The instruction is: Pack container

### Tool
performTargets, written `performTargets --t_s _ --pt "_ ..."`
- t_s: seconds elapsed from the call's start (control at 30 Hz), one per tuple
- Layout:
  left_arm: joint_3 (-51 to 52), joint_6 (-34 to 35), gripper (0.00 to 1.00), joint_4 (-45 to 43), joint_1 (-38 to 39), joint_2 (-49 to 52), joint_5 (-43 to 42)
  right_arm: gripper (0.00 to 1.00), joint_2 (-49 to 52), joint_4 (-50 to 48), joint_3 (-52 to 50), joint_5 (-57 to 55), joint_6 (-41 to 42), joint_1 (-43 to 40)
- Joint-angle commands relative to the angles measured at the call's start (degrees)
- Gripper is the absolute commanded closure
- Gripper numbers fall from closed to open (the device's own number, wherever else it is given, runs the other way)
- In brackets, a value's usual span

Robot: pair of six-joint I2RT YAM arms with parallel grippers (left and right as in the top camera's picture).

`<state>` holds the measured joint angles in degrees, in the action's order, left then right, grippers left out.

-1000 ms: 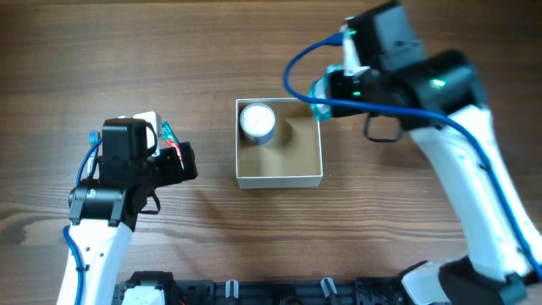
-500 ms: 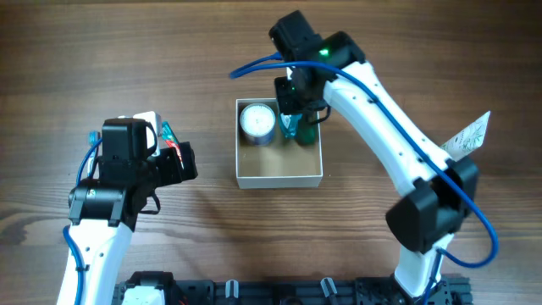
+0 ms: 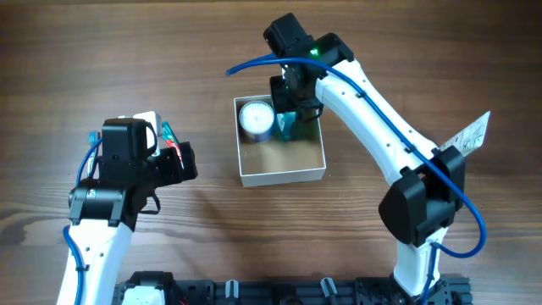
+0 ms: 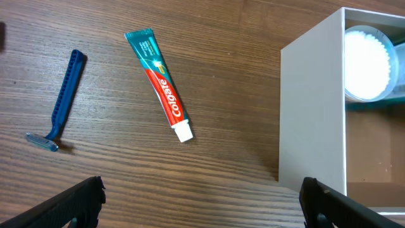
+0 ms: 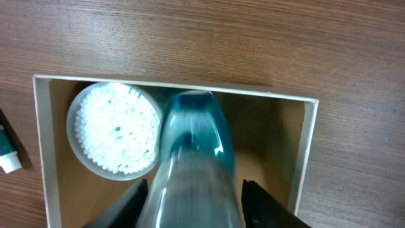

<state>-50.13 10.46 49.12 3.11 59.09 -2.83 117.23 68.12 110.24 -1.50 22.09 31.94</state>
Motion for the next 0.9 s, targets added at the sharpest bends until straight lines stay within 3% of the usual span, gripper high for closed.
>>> performTargets --t_s 0.0,0.3,0.4,0.47,0.6,0.77,0.87 --pt "-1.3 0.5 0.0 0.0 0.2 0.2 0.8 0.5 -0.4 0.2 0.0 0.3 0.3 0.0" --pt "-1.3 0.5 0.0 0.0 0.2 0.2 0.8 0.49 -3.7 1.7 0.7 -1.8 -1.0 -0.5" --pt "-1.3 0.5 0.0 0.0 0.2 0.2 0.8 0.35 -9.6 3.5 1.7 -6.5 -0.9 -3.0" --pt "-1.3 0.5 0.0 0.0 0.2 0.2 0.8 0.23 -14.6 4.5 1.7 -8.3 -0.8 -6.5" --pt "-1.3 0.5 0.0 0.0 0.2 0.2 0.9 0.18 -23.3 8.9 1.7 -8.1 2.1 -19.2" --pt "-1.3 0.5 0.0 0.0 0.2 0.2 0.9 0.17 -28.3 14.8 1.7 -6.8 0.8 -34.7" --pt "-1.3 0.5 0.0 0.0 0.2 0.2 0.9 0.17 -28.3 15.9 1.7 -4.0 -3.0 -38.8"
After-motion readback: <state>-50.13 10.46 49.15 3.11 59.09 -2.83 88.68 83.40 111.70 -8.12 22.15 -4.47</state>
